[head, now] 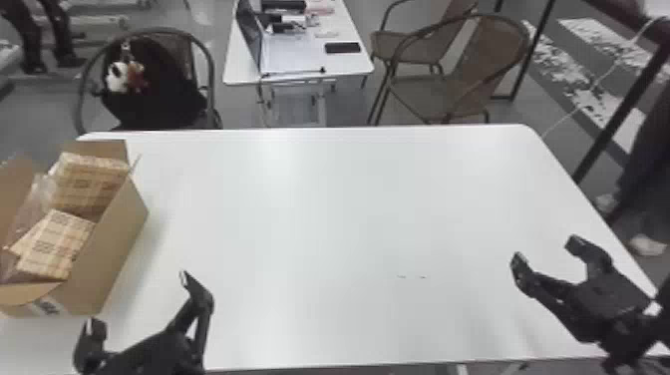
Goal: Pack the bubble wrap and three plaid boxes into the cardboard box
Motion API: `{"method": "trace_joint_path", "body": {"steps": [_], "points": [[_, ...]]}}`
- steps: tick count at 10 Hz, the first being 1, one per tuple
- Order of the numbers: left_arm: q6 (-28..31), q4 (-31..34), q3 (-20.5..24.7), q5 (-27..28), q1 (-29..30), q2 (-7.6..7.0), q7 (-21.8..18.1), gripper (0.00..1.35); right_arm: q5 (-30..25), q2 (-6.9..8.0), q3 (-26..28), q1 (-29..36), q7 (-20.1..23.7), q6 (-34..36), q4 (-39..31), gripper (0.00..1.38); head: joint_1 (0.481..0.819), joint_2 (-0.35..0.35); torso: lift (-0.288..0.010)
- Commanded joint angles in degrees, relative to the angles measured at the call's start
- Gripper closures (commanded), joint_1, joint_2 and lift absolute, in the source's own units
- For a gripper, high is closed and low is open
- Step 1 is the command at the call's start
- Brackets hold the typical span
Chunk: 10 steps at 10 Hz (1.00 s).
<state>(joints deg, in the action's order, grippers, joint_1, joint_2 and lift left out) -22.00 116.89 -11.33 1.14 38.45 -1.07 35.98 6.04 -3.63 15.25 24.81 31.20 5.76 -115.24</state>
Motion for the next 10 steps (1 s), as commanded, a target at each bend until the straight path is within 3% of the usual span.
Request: {"method": "trace_joint_path", "body": {"steps": [1, 2, 3, 4, 6, 8, 9, 10], "points": [[2.75, 1.32, -1.07, 0.71, 9.10, -0.86, -1.18, 0.09, -0.67, 0.03, -0.31, 5.34, 0.00, 3.03, -4.20, 0.30, 0.695, -0.009, -0.148], [6.26, 3.96, -1.33, 0.89, 14.37, -1.66, -0.12, 0.09, -1.82, 0.29, -0.92, 8.33, -0.44, 4.35, -5.61, 0.30, 0.695, -0.017, -0.148], [6.09, 4.22, -1.68, 1.41, 14.20, -2.01, 1.46, 0.09, -2.87, 1.08, -1.36, 9.30, -0.62, 5.32, -6.22, 0.30, 0.695, -0.020, -0.148], [6.53, 4.22, -2.39, 1.50, 13.06, -3.33, 1.64, 0.09, -3.31, 1.35, -1.36, 8.68, -0.62, 5.49, -6.22, 0.30, 0.695, -0.007, -0.148], [6.97, 4.22, -5.64, -1.49, 11.65, -8.51, 7.44, 0.09, -4.72, 1.61, -1.63, 7.89, -0.35, 7.60, -7.28, 0.30, 0.695, 0.000, -0.148], [7.06, 4.13, -10.12, -4.04, 8.57, -15.28, 14.38, 0.10, -6.56, 2.75, -1.63, 7.63, -0.35, 9.10, -8.42, 0.32, 0.695, -0.001, -0.148], [6.70, 3.96, -12.14, -4.30, 7.17, -17.65, 17.37, 0.10, -7.27, 3.11, -1.71, 7.36, -0.44, 9.53, -8.95, 0.32, 0.695, -0.005, -0.148], [6.53, 3.87, -13.28, -5.00, 6.46, -18.88, 18.95, 0.10, -8.67, 3.68, -1.80, 7.45, -1.14, 9.53, -10.00, 0.32, 0.695, -0.009, -0.148]]}}
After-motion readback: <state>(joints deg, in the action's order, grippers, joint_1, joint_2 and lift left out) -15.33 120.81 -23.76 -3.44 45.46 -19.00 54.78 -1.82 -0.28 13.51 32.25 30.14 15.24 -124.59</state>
